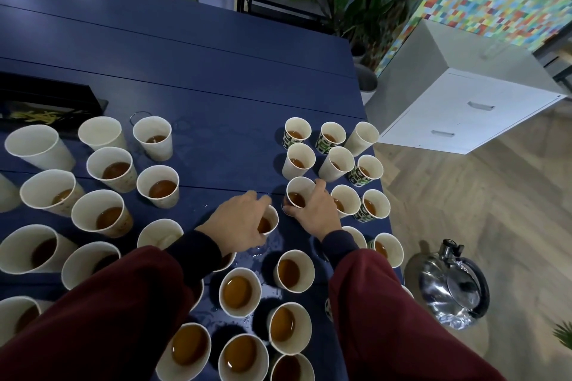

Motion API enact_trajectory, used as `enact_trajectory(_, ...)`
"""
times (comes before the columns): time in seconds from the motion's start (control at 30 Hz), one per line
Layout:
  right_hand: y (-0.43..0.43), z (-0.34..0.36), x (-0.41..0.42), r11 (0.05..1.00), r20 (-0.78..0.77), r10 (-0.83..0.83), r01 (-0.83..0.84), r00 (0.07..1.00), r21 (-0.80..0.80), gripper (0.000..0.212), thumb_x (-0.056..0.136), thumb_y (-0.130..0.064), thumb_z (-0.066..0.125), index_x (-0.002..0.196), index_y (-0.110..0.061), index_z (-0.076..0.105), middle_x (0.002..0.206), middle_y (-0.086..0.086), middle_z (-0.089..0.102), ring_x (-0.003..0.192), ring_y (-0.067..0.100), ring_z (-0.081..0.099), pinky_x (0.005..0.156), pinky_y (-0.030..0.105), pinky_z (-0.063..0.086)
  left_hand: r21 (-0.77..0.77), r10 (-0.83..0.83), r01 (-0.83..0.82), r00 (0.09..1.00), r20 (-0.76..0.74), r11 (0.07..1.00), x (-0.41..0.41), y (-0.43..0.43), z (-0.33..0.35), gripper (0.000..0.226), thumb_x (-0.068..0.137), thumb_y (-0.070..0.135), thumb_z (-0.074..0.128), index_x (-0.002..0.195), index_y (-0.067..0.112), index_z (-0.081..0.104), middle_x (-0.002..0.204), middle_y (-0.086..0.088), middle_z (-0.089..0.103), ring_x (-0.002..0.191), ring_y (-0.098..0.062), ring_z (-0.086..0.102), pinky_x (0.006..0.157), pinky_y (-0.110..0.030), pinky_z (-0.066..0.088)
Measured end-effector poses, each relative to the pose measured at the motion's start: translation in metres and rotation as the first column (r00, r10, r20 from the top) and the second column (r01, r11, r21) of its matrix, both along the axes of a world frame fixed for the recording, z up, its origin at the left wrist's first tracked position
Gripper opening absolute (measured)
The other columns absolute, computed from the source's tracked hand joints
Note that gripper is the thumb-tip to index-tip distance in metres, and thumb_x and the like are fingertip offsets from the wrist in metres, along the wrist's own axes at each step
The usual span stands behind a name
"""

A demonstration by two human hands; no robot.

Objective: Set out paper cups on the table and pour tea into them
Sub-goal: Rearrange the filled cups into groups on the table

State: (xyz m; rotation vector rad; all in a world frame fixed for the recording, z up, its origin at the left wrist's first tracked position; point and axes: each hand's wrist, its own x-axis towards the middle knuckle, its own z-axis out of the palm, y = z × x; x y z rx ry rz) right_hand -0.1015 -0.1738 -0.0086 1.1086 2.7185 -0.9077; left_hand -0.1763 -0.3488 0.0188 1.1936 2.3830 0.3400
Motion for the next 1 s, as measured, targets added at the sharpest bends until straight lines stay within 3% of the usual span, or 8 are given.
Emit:
enact_trajectory(0.23,-0.013,0.039,0.015,0.980,0.007,0.052,-0.053,0.999,0.193,0.097,0.075,-0.047,0.083,0.145,-0.007,0.030,0.138,0.017,0.049,0.121,0.037,0.056,0.089,0.040,0.047,0.089,0.129,-0.125,0.991,-0.032,0.988,-0.010,0.002,0.016,0.049,0.079,0.047,0.073,0.115,0.022,0.051,0.104,0.000,0.052,0.093,-0.024,0.056,0.076,-0.035,0.047)
enact_trajectory(0.37,-0.029,0.055,0.027,0.978,-0.169,0.206,-0.199,0.964,0.056,0.098,0.071,-0.040,0.088,0.148,-0.014,0.033,0.141,0.007,0.047,0.127,0.025,0.049,0.100,0.038,0.045,0.150,0.157,-0.148,0.986,-0.053,0.978,-0.012,0.011,0.034,0.051,0.075,0.054,0.071,0.110,0.022,0.053,0.101,-0.001,0.055,0.094,-0.026,0.058,0.077,-0.038,0.048)
enact_trajectory(0.47,-0.043,0.057,0.037,0.967,-0.269,0.219,-0.246,0.938,-0.068,0.092,0.068,-0.037,0.090,0.142,-0.024,0.038,0.132,-0.004,0.057,0.117,0.014,0.057,0.099,0.039,0.051,0.209,0.163,-0.152,0.986,-0.040,0.966,-0.003,0.016,0.052,0.052,0.074,0.063,0.068,0.109,0.026,0.054,0.099,0.002,0.056,0.091,-0.021,0.056,0.078,-0.039,0.050)
enact_trajectory(0.6,-0.050,0.056,0.052,0.979,-0.411,0.164,-0.200,0.897,-0.046,0.084,0.070,-0.036,0.088,0.138,-0.022,0.040,0.123,-0.005,0.065,0.109,0.014,0.064,0.089,0.041,0.055,0.253,0.119,-0.104,0.992,-0.046,0.962,0.015,0.020,0.067,0.044,0.076,0.060,0.068,0.104,0.031,0.050,0.099,0.003,0.057,0.091,-0.021,0.057,0.077,-0.038,0.050)
enact_trajectory(0.73,-0.045,0.065,0.070,0.989,-0.494,0.117,-0.148,0.861,-0.025,0.093,0.071,-0.034,0.088,0.146,-0.020,0.035,0.126,-0.005,0.064,0.111,0.012,0.064,0.089,0.031,0.054,0.281,0.083,-0.077,0.996,-0.011,0.957,0.031,0.022,0.077,0.054,0.073,0.067,0.060,0.113,0.032,0.054,0.102,0.008,0.059,0.093,-0.020,0.058,0.078,-0.041,0.053)
enact_trajectory(0.83,-0.034,0.068,0.086,0.990,-0.536,0.084,-0.130,0.840,-0.050,0.084,0.074,-0.040,0.085,0.142,-0.027,0.038,0.122,-0.007,0.065,0.109,0.013,0.065,0.088,0.041,0.057,0.360,0.112,-0.146,0.987,0.114,0.922,0.043,0.026,0.086,0.058,0.079,0.067,0.046,0.124,0.032,0.052,0.099,0.012,0.064,0.093,-0.020,0.060,0.080,-0.042,0.051)
enact_trajectory(0.93,-0.018,0.074,0.101,0.997,-0.562,0.054,-0.079,0.826,-0.019,0.065,0.076,-0.034,0.086,0.128,-0.029,0.048,0.110,-0.013,0.067,0.100,0.001,0.064,0.083,0.028,0.055,0.402,0.199,-0.293,0.945,0.259,0.867,0.050,0.030,0.080,0.040,0.091,0.049,0.038,0.123,0.028,0.050,0.088,0.009,0.064,0.091,-0.024,0.060,0.082,-0.045,0.049)
enact_trajectory(1.0,-0.008,0.079,0.112,0.999,-0.563,0.031,-0.045,0.826,-0.011,0.061,0.075,-0.031,0.087,0.124,-0.027,0.050,0.106,-0.021,0.063,0.098,-0.008,0.061,0.079,0.012,0.049,0.349,0.272,-0.337,0.936,0.222,0.874,0.059,0.030,0.069,0.032,0.095,0.040,0.041,0.122,0.025,0.052,0.094,0.002,0.068,0.093,-0.027,0.061,0.083,-0.047,0.049)
